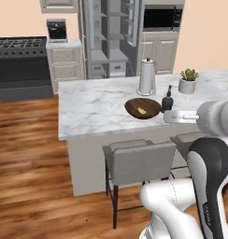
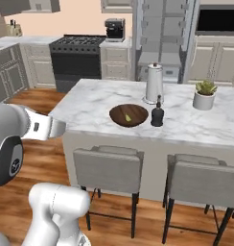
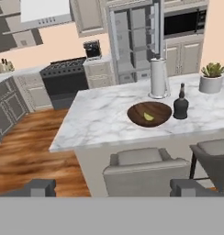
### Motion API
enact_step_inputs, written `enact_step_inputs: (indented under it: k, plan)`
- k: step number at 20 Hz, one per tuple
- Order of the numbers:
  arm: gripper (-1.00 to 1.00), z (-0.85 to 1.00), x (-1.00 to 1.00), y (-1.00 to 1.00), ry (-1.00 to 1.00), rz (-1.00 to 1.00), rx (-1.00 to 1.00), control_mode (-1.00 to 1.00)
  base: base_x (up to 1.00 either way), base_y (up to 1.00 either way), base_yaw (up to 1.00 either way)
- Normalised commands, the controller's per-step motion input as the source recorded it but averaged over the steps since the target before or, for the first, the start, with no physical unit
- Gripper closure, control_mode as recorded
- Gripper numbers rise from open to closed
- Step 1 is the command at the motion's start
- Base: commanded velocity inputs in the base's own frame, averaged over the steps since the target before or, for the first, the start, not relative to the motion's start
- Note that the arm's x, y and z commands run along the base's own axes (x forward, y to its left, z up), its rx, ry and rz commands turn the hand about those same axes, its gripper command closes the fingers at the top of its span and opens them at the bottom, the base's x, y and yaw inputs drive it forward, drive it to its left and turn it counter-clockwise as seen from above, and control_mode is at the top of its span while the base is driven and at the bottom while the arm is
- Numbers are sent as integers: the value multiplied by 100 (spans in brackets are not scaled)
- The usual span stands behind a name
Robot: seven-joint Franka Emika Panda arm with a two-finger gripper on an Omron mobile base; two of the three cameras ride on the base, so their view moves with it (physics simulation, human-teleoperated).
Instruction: There is a bowl on the dining counter. Grab a lemon wedge from the fridge and place it in the bowl. Then get the liquor bottle and glass cup from the cabinet and place them next to the bowl.
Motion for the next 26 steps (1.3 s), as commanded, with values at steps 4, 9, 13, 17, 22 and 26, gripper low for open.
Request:
enact_step_inputs:
  k: [4,9,13,17,22,26]
  plan:
    - [-100,0,0,0,0,0,0,100,10,100,0]
    - [-100,0,0,0,0,0,0,100,34,100,0]
    - [-100,0,0,0,0,0,0,100,43,100,0]
    - [-100,0,0,0,0,0,0,100,55,100,0]
    - [-100,0,0,0,0,0,0,100,84,100,0]
    - [-100,0,0,0,0,0,0,100,99,100,0]
